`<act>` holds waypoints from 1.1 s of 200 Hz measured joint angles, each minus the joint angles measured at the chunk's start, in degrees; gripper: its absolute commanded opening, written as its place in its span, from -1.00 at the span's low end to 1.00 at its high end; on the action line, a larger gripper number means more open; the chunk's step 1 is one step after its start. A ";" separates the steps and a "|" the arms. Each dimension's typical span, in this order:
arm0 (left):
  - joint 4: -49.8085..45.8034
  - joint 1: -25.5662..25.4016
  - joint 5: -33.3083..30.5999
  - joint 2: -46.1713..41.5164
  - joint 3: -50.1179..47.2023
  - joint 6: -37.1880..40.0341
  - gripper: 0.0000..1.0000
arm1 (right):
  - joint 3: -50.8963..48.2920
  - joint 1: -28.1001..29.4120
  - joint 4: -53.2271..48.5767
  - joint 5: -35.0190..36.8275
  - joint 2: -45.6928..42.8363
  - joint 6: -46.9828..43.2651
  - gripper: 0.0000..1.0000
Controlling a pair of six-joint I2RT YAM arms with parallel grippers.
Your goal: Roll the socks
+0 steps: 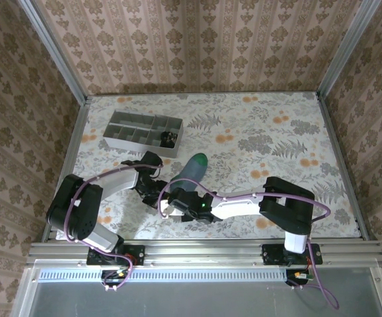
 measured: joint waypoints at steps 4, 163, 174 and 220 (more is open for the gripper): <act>0.00 0.00 0.02 0.00 0.00 0.02 -0.94 | 0.00 -0.13 -0.09 -0.46 -0.04 0.20 -1.00; 0.26 2.62 -5.68 -9.81 -1.36 2.10 0.09 | 5.38 -9.57 -8.90 -21.79 1.09 12.07 -1.00; 0.87 2.60 -5.66 -11.02 -2.64 1.60 0.08 | 5.60 -10.54 -9.14 -23.78 1.31 12.92 -1.00; 9.27 0.70 -5.18 -13.46 -8.92 -4.04 0.04 | 6.86 -14.05 -10.23 -31.76 2.80 15.87 -1.00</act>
